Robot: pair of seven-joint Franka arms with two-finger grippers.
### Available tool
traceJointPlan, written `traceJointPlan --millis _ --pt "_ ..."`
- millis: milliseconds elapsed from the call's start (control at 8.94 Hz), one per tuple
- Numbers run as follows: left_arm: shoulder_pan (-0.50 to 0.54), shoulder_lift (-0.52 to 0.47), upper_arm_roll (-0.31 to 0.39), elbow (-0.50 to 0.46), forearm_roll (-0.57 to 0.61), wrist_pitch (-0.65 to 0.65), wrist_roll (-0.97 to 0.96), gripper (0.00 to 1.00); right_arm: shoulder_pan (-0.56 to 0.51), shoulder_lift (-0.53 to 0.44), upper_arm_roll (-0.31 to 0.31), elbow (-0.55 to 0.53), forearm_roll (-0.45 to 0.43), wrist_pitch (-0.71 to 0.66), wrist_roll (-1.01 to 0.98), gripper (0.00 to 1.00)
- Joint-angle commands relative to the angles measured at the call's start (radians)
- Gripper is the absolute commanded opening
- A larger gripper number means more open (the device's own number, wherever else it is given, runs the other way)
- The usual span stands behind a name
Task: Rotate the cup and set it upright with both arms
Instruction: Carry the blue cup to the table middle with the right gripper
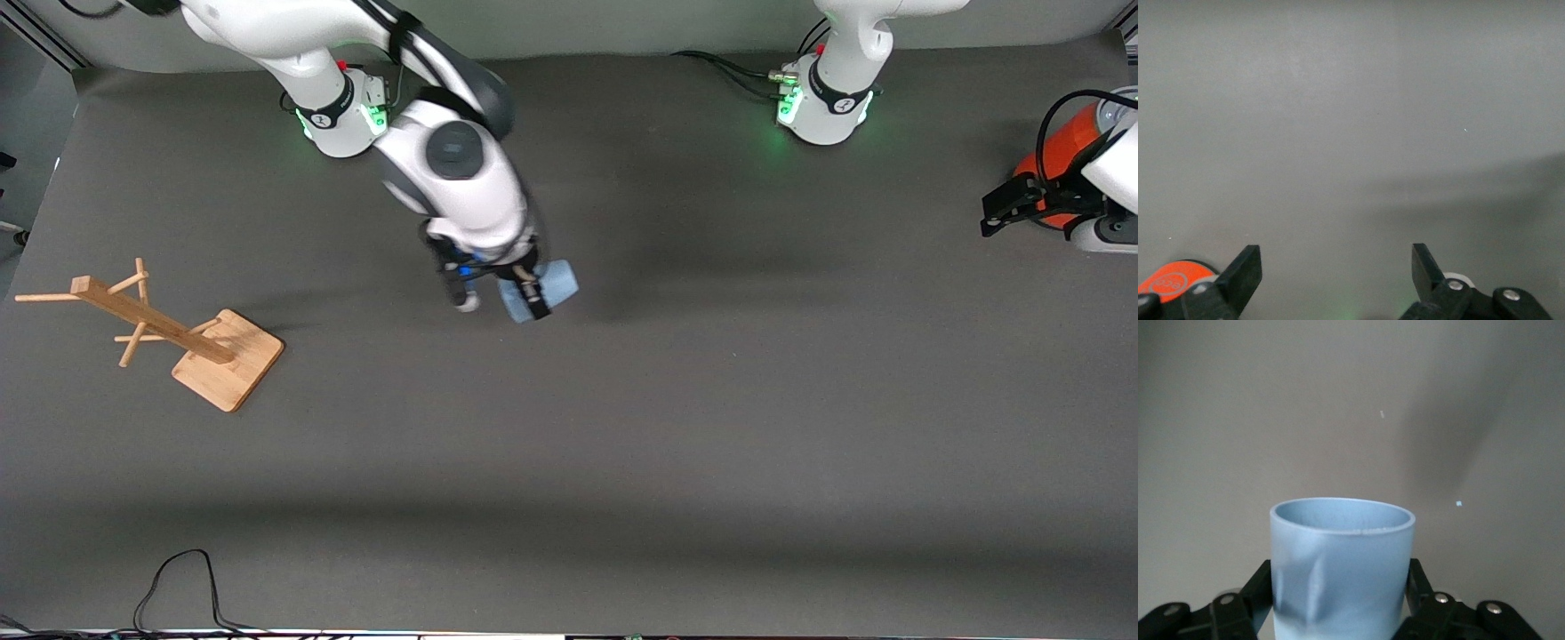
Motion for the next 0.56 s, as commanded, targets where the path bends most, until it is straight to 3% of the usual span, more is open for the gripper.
traceJointPlan --millis 0,336,448 --pt "-0.011 -0.01 0.006 -0.004 -0.007 -0.003 0.003 1.0 0.086 0.176 -0.002 0.103 -0.192 -0.005 0.196 0.66" --pt "-0.011 -0.01 0.006 -0.004 -0.007 -0.005 0.003 1.0 0.156 0.289 -0.007 0.137 -0.282 -0.005 0.297 0.66" --pt "-0.011 -0.01 0.008 -0.004 -0.007 -0.005 0.003 1.0 0.159 0.316 -0.008 0.158 -0.324 -0.005 0.35 0.72"
